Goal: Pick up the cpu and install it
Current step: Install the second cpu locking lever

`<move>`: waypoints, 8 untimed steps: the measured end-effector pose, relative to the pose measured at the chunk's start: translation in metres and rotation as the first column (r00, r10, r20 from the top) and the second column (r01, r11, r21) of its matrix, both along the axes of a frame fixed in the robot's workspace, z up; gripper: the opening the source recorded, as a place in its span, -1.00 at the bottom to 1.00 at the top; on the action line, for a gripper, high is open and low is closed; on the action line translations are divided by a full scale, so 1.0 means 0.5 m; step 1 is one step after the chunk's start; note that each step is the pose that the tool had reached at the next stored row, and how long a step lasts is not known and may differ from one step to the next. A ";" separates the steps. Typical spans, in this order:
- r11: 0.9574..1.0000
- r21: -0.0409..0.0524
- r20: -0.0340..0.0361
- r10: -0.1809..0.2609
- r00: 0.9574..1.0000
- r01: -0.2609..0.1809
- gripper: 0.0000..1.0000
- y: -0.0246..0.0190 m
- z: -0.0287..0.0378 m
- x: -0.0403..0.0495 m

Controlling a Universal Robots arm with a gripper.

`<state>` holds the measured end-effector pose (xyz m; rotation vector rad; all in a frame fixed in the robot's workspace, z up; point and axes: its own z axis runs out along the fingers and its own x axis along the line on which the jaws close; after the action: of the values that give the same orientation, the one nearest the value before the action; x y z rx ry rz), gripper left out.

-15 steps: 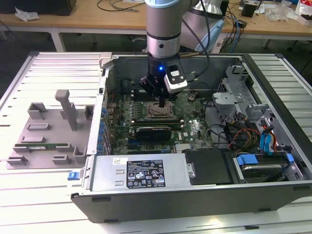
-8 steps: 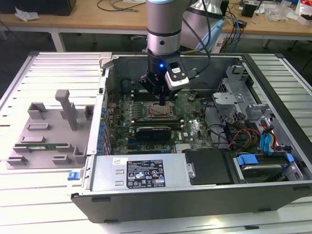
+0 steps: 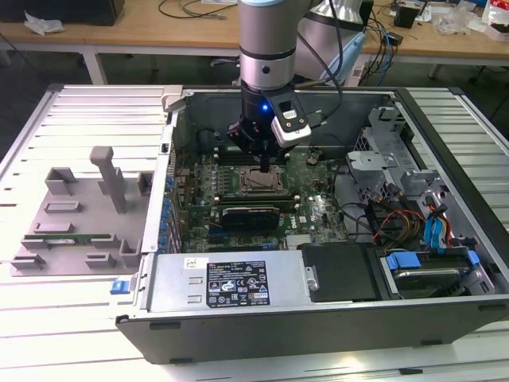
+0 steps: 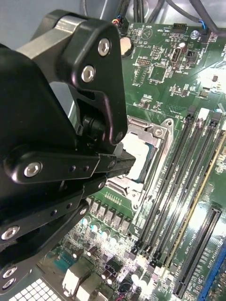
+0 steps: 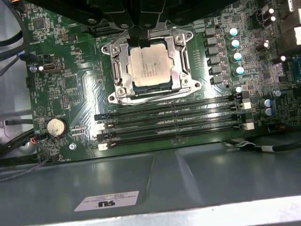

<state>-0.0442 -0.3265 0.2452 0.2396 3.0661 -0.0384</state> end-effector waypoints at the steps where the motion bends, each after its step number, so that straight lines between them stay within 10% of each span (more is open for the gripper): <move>1: 1.000 0.000 0.000 0.000 1.000 0.000 -0.79 -0.0014 0.000 0.000; 8: 1.000 0.000 0.000 0.000 1.000 0.000 -0.79 -0.0386 0.000 -0.007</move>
<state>-0.0479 -0.3458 0.2452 0.2397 3.0661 -0.0384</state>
